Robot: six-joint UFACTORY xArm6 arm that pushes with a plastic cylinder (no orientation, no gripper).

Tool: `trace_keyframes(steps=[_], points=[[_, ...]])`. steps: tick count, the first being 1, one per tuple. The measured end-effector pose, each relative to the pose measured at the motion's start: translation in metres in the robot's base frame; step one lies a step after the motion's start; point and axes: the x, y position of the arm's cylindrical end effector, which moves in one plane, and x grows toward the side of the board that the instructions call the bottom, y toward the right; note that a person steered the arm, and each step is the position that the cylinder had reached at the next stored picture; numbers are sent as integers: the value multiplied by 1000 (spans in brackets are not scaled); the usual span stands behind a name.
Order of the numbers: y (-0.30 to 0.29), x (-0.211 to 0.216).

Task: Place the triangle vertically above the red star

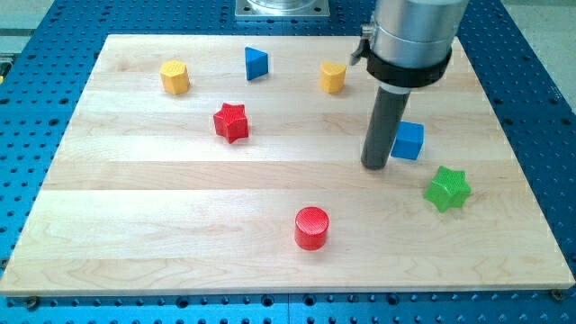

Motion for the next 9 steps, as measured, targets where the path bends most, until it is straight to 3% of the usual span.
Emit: trace_keyframes(steps=[1,3,5,8,9], points=[[30,-29],[75,-41],[-159,-44],[-127,-148],[-147,-175]])
